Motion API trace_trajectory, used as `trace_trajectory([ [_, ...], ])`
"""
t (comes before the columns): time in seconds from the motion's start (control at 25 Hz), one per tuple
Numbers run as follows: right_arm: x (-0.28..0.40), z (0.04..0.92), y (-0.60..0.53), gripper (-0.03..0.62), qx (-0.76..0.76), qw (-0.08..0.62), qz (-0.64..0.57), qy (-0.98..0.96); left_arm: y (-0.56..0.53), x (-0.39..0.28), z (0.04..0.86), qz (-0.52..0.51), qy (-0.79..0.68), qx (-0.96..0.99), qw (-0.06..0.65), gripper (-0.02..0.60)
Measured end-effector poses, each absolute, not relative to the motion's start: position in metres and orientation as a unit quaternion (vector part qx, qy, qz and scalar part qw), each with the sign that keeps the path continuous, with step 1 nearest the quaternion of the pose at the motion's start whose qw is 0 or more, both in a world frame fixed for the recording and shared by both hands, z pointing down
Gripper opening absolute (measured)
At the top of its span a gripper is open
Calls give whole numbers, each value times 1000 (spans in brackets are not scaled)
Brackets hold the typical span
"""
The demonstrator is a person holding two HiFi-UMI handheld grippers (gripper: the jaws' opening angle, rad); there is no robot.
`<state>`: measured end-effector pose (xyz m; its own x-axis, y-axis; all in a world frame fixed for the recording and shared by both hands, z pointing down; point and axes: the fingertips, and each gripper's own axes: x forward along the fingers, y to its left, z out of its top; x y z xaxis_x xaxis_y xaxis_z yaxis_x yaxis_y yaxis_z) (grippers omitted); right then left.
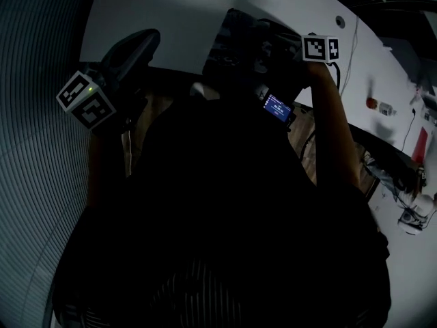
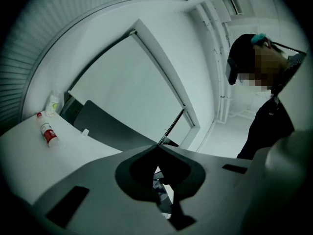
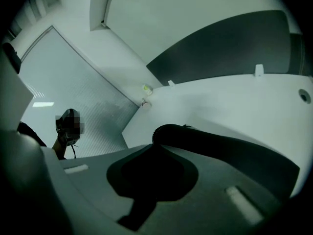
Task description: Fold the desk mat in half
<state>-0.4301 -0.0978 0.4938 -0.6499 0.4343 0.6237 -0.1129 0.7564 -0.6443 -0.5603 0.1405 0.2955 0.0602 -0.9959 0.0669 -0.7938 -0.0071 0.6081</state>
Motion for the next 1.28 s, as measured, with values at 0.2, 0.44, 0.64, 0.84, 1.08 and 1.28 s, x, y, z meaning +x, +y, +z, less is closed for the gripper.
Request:
trace_trajectory([
  [0.2, -474, 537, -45, 9, -147, 451, 340, -812, 162, -573, 306, -204, -674, 665, 249, 9],
  [0.44, -513, 585, 19, 17, -179, 514, 358, -759, 187, -585, 302, -213, -690, 647, 246, 9],
  [0.64, -530, 569, 28, 31, -181, 473, 406, -761, 189, -581, 301, -210, -687, 648, 253, 9],
  [0.84, -540, 491, 12, 31, -202, 364, 445, -793, 167, -576, 293, -196, -662, 674, 263, 9],
  [1.08, -501, 414, -31, 29, -174, 265, 440, -840, 116, -541, 290, -167, -602, 733, 270, 9],
  [1.28, -461, 374, -37, 25, -156, 235, 367, -887, 69, -514, 285, -140, -556, 776, 263, 9],
])
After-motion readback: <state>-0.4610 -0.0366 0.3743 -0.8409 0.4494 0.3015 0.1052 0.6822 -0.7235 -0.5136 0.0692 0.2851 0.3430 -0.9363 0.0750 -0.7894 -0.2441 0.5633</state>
